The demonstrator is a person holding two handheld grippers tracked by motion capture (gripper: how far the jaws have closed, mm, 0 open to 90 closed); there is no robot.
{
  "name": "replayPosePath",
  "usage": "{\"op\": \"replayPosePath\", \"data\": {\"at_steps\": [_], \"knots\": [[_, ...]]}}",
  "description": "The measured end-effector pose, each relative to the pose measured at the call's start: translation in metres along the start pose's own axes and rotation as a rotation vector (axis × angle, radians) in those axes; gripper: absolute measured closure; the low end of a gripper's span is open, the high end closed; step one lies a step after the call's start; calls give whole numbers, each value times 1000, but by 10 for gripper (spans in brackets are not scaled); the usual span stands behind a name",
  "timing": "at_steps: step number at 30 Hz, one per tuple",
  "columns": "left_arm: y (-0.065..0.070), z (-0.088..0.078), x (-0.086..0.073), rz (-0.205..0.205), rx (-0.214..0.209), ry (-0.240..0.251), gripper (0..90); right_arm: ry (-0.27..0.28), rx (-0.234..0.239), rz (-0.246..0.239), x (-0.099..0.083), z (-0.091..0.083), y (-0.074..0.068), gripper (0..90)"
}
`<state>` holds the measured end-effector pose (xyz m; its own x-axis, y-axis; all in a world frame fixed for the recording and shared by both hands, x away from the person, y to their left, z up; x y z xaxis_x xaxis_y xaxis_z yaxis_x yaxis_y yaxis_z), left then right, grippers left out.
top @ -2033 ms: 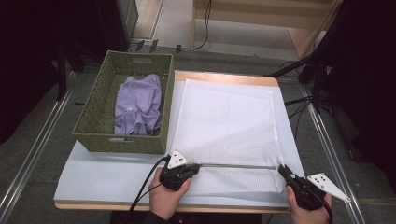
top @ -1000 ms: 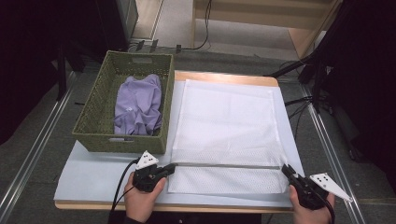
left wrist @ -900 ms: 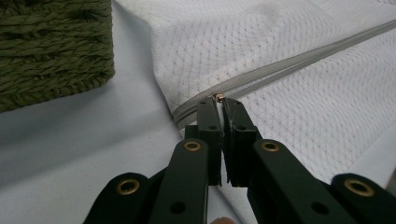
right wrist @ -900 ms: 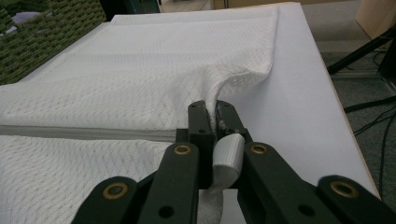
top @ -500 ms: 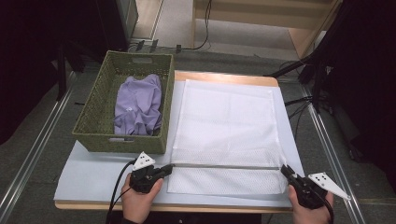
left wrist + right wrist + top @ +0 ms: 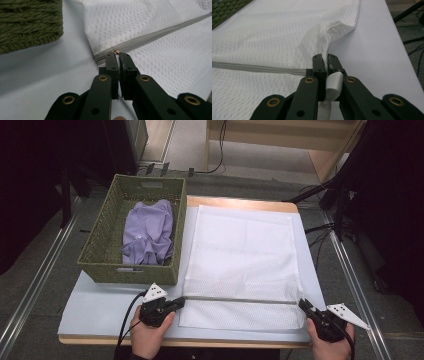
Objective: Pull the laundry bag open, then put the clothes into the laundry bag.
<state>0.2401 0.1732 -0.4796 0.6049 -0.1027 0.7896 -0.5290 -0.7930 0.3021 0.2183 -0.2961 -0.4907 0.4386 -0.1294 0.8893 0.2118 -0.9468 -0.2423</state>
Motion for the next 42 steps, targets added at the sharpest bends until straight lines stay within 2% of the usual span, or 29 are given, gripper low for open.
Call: {"op": "replayPosePath", "data": {"at_steps": [3,6,7,8,9,12,14,15,17,19,20,25,27,28,29,30,31,33,36,37,38,42], "knots": [[0,0,0,-3,-3,-6,875,-24,8,12,-3,3,2,864],[-1,-1,1,3,3,-4,857,-47,18,45,-6,5,6,789],[-2,-2,2,-3,3,7,821,-36,14,45,-5,3,8,752],[-2,-2,2,-3,3,7,757,-36,14,45,-5,3,8,752],[-3,-4,3,-18,-6,36,703,-7,-15,41,-2,-1,7,672],[-3,-8,7,-11,7,77,639,41,-50,20,4,-8,6,584],[-2,-11,9,-6,6,94,654,59,-62,5,6,-11,5,560],[0,-12,11,10,14,101,684,61,-67,0,7,-13,4,546],[4,-13,14,37,17,106,786,82,-68,-14,10,-15,0,538],[9,-12,17,53,-2,106,877,91,-64,-20,13,-18,-6,532],[10,-12,19,59,-12,105,900,94,-56,-30,14,-18,-10,530],[27,-3,28,89,-69,91,900,94,8,-91,21,-16,-33,525],[30,-1,28,98,-78,86,900,92,21,-93,22,-15,-37,525],[41,7,30,124,-110,68,900,85,48,-95,24,-12,-45,525],[46,10,31,133,-125,57,900,82,58,-103,25,-10,-48,525],[46,10,31,133,-125,57,900,74,69,-102,25,-8,-53,525],[52,16,31,153,-151,35,900,68,81,-110,25,-5,-56,526],[57,23,31,165,-171,12,900,54,98,-122,25,0,-64,526],[58,28,31,175,-181,-7,900,27,137,-146,27,10,-77,526],[58,28,31,175,-181,-7,900,27,137,-146,27,10,-77,526],[58,30,30,178,-184,-18,900,5,162,-159,28,16,-85,527],[59,33,26,207,-172,-39,900,-20,200,-181,31,29,-99,542]]}}
Point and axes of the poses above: each handheld gripper's, and its own axes: z roughly forward along the jaws, x roughly out of its top, y roughly to its right, the point moved 1 cm from there along z, roughly forward along the jaws, and after that the axes turned 6 degrees about y, right-handed, at the moved point
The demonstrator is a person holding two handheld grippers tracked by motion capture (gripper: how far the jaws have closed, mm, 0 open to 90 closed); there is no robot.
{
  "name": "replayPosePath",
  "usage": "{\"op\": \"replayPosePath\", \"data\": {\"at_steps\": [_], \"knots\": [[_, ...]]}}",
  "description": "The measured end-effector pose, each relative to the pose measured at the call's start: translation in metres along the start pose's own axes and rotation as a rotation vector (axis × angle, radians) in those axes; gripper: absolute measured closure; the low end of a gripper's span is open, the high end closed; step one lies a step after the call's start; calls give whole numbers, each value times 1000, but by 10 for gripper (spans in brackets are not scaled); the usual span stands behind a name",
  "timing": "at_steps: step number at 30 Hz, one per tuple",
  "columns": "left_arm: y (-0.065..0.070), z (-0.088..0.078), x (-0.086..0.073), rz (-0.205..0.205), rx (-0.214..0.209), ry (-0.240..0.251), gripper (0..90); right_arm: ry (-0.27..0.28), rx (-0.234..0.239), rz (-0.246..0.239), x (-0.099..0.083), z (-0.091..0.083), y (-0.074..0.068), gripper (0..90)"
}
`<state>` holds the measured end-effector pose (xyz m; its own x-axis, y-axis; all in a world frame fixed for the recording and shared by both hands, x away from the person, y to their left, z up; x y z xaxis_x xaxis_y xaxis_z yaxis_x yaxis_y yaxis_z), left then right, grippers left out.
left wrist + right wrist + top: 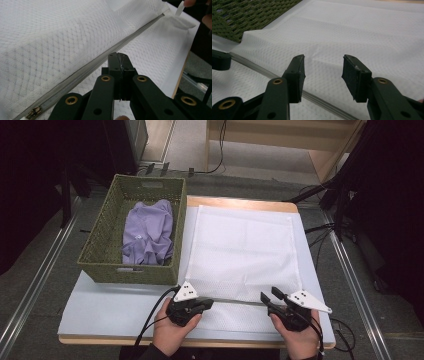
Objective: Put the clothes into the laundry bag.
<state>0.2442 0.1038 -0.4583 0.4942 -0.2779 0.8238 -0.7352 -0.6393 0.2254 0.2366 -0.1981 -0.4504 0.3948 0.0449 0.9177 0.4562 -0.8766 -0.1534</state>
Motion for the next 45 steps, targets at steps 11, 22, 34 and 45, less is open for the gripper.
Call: {"op": "replayPosePath", "data": {"at_steps": [11,22,34,45], "knots": [[6,9,-18,19,0,-54,900,-69,169,-59,17,49,-34,623],[5,16,-24,26,-11,-95,900,-176,205,-128,-11,60,-29,493],[2,16,-24,1,-32,-91,900,-250,183,-162,-20,68,-22,727],[2,16,-24,-5,-35,-95,900,-148,124,-149,6,70,-14,900]]}}
Point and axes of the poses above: each handheld gripper's, and its own axes: z roughly forward along the jaws, x roughly out of its top, y roughly to its right, the point moved 1 cm from there along z, roughly forward along the jaws, and after that the axes turned 6 degrees about y, right-handed, at the moved point
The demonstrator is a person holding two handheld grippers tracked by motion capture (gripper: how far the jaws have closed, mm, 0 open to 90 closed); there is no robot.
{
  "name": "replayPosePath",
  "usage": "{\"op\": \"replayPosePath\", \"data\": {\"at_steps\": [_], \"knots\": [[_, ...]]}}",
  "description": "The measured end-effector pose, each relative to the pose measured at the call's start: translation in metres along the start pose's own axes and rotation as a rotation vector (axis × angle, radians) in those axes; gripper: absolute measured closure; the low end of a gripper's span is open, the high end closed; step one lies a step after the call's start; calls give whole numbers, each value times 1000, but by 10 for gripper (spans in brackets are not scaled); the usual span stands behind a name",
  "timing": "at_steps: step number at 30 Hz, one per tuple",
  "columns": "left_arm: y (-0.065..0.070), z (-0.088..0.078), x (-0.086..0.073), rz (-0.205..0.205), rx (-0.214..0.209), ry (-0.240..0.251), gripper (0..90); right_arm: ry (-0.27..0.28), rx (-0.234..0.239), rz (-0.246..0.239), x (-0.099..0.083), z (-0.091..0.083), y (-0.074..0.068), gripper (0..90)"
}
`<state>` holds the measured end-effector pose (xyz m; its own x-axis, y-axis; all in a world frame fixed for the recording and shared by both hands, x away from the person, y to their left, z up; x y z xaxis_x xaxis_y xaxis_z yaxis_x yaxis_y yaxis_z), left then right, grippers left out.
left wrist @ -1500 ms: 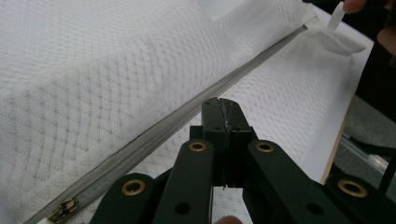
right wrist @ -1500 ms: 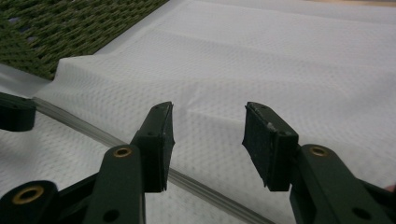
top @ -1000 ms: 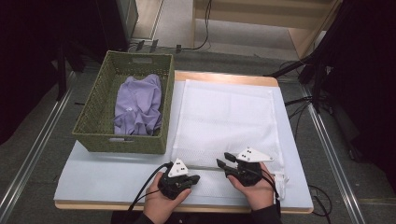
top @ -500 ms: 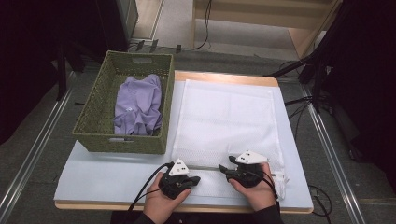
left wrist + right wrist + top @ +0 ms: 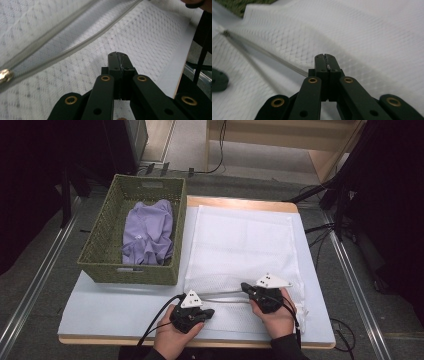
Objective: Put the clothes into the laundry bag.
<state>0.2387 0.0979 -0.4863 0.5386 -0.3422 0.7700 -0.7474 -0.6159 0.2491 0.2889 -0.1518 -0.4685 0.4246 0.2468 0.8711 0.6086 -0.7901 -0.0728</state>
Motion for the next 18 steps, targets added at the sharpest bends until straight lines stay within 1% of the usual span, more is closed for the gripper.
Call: {"op": "replayPosePath", "data": {"at_steps": [1,2,3,5,6,7,10,11,12,13,14,16,18], "knots": [[0,0,0,0,0,0,900,12,-10,10,1,2,3,900],[0,0,0,0,1,1,900,9,-12,26,1,6,8,900],[0,0,0,0,0,1,900,-4,-5,40,-1,10,12,900],[0,0,0,-1,0,1,900,-40,27,59,-8,16,16,900],[0,0,0,-1,-1,1,900,-53,36,66,-10,18,16,897],[0,0,0,-2,-2,0,900,-66,39,63,-12,19,17,879],[0,0,0,-3,-3,0,900,-64,50,70,-13,20,18,779],[0,0,0,-2,-2,1,900,-64,65,72,-14,20,19,733],[0,0,0,-2,-2,1,900,-67,70,73,-14,20,20,677],[0,0,0,-3,-2,1,900,-64,89,78,-15,20,21,623],[0,0,0,-4,-4,1,900,-60,96,77,-15,20,21,567],[-1,0,0,-6,-8,-1,900,-53,80,49,-15,17,22,477],[-1,0,0,-12,-10,3,900,-48,83,48,-16,15,24,426]]}}
Point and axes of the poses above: each handheld gripper's, and its own axes: z roughly forward along the jaws, x roughly out of its top, y roughly to its right, the point moved 1 cm from there along z, roughly forward along the jaws, and after that the axes turned 6 degrees about y, right-handed, at the moved point
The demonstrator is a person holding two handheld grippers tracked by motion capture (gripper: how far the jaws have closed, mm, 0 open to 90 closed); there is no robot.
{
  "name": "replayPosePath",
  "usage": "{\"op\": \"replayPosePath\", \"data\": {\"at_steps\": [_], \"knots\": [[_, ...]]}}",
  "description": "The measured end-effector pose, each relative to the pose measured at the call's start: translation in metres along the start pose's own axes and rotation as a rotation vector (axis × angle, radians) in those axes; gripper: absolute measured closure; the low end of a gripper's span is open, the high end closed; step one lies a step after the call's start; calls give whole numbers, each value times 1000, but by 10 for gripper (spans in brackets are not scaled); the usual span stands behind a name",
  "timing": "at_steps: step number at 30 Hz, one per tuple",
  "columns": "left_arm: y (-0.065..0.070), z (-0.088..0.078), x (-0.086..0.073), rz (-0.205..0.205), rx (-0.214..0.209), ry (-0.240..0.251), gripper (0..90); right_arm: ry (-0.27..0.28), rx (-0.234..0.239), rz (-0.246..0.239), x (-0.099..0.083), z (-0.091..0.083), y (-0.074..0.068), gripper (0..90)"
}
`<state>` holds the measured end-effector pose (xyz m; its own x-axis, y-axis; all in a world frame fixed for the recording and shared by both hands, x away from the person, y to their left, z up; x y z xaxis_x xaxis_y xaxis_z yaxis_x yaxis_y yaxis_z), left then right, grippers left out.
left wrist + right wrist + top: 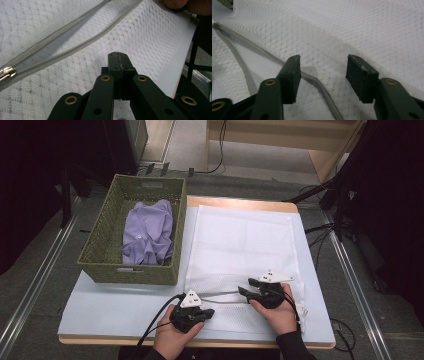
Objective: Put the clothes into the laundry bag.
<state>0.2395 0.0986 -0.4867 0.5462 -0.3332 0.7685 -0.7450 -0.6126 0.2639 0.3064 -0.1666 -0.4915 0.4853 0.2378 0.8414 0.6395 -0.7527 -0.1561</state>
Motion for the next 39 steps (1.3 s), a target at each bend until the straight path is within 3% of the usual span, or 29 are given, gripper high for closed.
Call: {"op": "replayPosePath", "data": {"at_steps": [2,12,16,17,22,24,26,29,31,36,39], "knots": [[0,0,0,-1,0,-3,900,-6,-4,9,-2,-3,2,398],[0,0,0,-1,0,-4,900,-41,-38,-50,-11,-16,5,418],[0,0,0,-1,0,-4,900,-54,-74,-119,-11,-14,0,453],[0,0,0,-1,1,-4,900,-55,-71,-119,-11,-14,-1,482],[0,0,0,-2,1,-4,900,-42,-63,-104,-11,-15,-2,808],[0,0,0,-1,1,-4,900,-53,-71,-84,-10,-16,-3,871],[-1,0,0,-3,-1,-5,900,-44,-35,-50,-7,-20,-3,883],[-1,0,0,-3,-3,-4,900,27,76,14,1,-32,-8,882],[-1,0,0,-2,-3,-3,900,34,119,15,4,-37,-12,879],[0,0,0,-2,0,-4,900,-10,15,5,-8,-26,-9,838],[0,0,0,-3,-1,-5,900,-26,-15,-10,-13,-20,-6,797]]}}
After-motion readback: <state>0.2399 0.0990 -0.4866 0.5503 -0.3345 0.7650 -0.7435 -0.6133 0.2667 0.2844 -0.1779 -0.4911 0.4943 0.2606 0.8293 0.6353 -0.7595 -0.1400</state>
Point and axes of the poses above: each handheld gripper's, and its own axes: z roughly forward along the jaws, x roughly out of its top, y roughly to its right, the point moved 1 cm from there along z, roughly forward along the jaws, and after that the axes turned 6 degrees about y, right-handed, at the moved point
